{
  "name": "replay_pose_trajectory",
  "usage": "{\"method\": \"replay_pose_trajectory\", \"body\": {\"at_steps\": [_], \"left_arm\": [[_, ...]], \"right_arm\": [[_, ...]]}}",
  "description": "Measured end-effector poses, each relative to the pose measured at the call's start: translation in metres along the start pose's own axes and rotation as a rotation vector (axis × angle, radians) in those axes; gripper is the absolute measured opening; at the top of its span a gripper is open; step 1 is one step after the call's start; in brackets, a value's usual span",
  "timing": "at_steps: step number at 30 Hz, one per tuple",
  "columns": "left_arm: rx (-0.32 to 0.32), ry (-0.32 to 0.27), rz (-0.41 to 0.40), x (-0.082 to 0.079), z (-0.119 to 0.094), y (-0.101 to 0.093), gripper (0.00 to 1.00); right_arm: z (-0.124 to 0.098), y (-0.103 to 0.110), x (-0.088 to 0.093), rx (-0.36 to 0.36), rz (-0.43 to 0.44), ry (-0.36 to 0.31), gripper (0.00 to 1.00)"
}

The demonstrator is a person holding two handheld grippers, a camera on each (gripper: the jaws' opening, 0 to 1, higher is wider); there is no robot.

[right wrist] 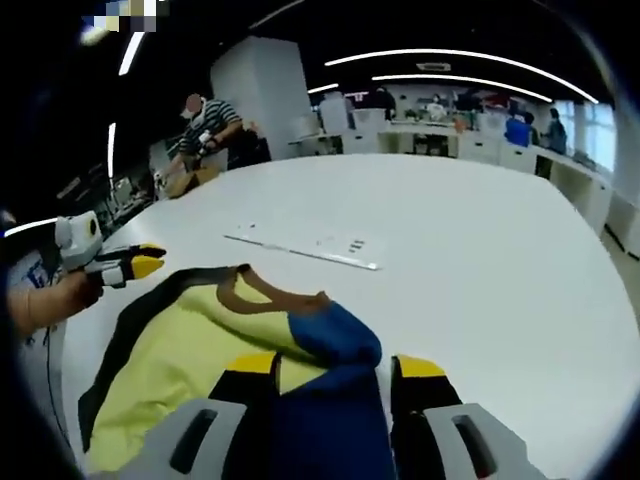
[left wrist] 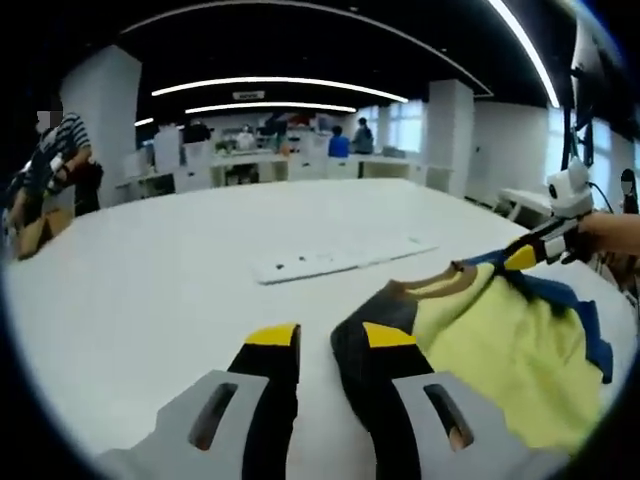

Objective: Fold the garment on the visible template until the final outline fits inside the template.

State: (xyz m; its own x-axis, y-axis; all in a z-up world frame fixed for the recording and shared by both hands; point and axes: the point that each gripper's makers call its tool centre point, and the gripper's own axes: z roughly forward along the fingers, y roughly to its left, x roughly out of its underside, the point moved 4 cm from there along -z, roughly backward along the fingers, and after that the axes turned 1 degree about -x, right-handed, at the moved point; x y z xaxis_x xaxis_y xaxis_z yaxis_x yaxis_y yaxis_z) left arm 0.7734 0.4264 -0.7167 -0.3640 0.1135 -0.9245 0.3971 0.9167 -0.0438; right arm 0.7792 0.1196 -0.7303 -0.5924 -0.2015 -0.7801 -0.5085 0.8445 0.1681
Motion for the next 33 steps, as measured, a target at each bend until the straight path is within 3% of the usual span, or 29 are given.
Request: {"method": "replay_pose_trajectory", "body": {"at_steps": [4,12,16,28,33], "left_arm": [[0.030,-0.006,0.000,-0.002,-0.011,-0.007,0.33],[0.128,-0.016,0.060,-0.008,-0.038,-0.029,0.46],[0.172,0.002,0.111,-0.006,-0.052,-0.039,0.50],[0.269,-0.005,0.065,-0.001,-0.096,-0.068,0.65],[0.303,0.007,0.106,-0.001,-0.110,-0.080,0.68]], "right_arm": [[-0.007,0.010,0.003,-0.036,-0.030,0.031,0.58],[-0.025,0.028,0.016,-0.104,-0.069,0.111,0.75],[-0.035,0.039,0.020,-0.141,-0.080,0.118,0.78],[-0.074,0.065,0.037,-0.222,-0.142,0.146,0.83],[-0.092,0.080,0.044,-0.259,-0.175,0.148,0.84]]}}
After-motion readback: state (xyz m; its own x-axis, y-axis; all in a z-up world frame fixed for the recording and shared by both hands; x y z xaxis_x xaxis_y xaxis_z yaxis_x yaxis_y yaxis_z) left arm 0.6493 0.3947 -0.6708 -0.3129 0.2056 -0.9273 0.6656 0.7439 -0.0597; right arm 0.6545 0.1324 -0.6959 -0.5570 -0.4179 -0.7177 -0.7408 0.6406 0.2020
